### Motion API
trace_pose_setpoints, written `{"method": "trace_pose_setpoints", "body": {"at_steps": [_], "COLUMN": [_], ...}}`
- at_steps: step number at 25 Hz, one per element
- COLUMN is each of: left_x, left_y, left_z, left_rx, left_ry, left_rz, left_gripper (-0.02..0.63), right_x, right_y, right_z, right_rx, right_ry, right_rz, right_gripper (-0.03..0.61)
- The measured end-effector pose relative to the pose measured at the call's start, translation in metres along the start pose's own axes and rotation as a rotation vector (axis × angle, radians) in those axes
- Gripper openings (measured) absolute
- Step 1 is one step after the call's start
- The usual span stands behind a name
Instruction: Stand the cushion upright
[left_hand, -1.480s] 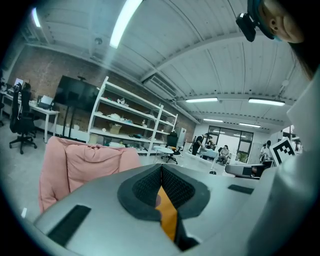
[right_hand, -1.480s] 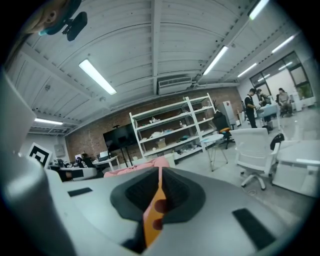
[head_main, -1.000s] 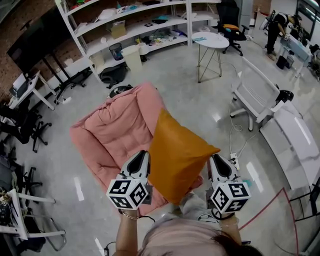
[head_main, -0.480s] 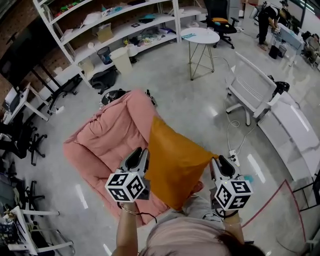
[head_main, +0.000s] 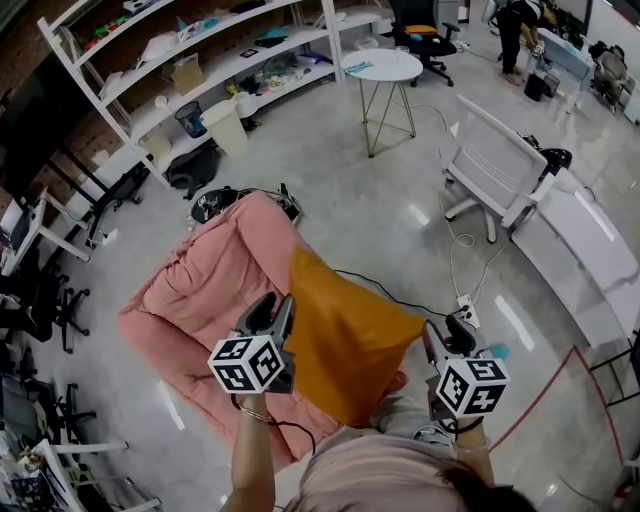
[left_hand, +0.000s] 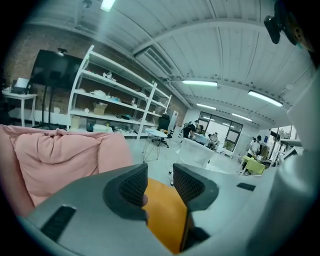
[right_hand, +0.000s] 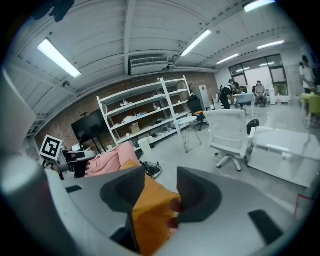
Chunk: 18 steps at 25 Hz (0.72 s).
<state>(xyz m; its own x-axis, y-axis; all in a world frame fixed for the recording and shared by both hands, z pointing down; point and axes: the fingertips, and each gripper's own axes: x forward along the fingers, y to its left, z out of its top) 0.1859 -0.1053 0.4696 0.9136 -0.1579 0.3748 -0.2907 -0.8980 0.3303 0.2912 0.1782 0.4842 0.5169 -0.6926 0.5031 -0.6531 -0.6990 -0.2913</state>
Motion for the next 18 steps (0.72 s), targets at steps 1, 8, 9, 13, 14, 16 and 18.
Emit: {"method": "trace_pose_setpoints", "body": {"at_steps": [1,8,9,13,14,16,18], "left_x": [0.005,0.037,0.042,0.061,0.066,0.074,0.083], "left_y": [0.002,0.017,0.019,0.030,0.033,0.040,0.044], "left_z": [0.000,-0.010,-0.012,-0.022,-0.025,-0.030,-0.035], "left_rx": [-0.002,-0.035,-0.037,-0.044,-0.046,-0.049,-0.053], "left_ry": [0.006,0.058,0.069,0.119,0.132,0.161,0.187], "left_rz": [-0.001,-0.009,-0.012,-0.019,-0.020,-0.022,-0.025], "left_gripper": [0.143,0.171,0.180,0.211,0.217,0.229,0.245], "right_x": [0.003,0.022,0.026,0.038,0.040,0.044,0.047], "right_y": [-0.002,-0.013,-0.013,-0.015,-0.015,-0.015,-0.017], "right_z": [-0.002,-0.017,-0.020,-0.035,-0.039,-0.047,-0.053], "right_rx": [0.006,0.052,0.062,0.097,0.106,0.122,0.134], "right_ry": [0.010,0.078,0.090,0.138,0.151,0.181,0.214], "right_rz": [-0.001,0.009,0.015,0.033,0.036,0.042,0.049], "right_gripper": [0.198,0.227,0.233,0.259,0.263,0.270,0.278]}}
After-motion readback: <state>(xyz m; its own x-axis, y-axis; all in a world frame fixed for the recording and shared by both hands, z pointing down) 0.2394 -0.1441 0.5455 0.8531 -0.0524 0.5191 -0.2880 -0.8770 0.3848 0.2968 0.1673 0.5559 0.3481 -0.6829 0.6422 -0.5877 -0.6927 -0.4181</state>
